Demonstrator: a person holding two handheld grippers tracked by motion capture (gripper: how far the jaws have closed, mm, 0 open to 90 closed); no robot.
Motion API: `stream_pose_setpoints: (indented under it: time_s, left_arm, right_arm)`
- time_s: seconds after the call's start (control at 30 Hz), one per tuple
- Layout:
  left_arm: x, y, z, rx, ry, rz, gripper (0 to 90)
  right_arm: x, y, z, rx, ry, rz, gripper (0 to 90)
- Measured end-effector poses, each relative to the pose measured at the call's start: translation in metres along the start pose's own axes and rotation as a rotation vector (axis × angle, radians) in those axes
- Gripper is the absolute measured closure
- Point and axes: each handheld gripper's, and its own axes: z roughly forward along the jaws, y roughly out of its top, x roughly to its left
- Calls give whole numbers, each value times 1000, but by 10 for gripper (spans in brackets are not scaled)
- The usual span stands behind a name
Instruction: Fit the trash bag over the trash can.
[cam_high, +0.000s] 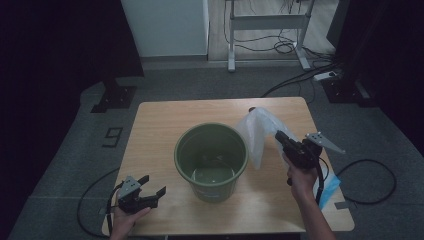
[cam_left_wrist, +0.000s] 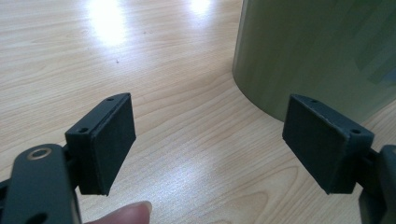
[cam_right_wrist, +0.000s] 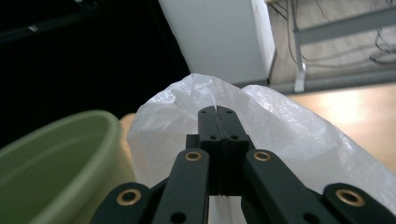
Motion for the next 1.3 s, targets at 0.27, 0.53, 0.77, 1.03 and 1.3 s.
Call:
stream_pose_setpoints:
  time_s: [0.27,0.53,0.77,1.03,1.3]
  left_arm:
    - [-1,0,0,-3,0,-1,168]
    - [-2,0,1,-4,-3,-6,173]
    - [-3,-1,3,4,-6,-7,173]
    - [-4,-1,4,8,-6,-5,173]
    - [-2,-1,3,4,-8,-18,173]
  right_arm:
    - [14,19,-17,-63,27,-17,890]
    - [22,40,-38,-118,22,-39,890]
    - [30,53,-57,-171,47,-36,891]
    - [52,60,-69,-201,101,-70,890]
    - [72,63,-75,-216,141,-115,890]
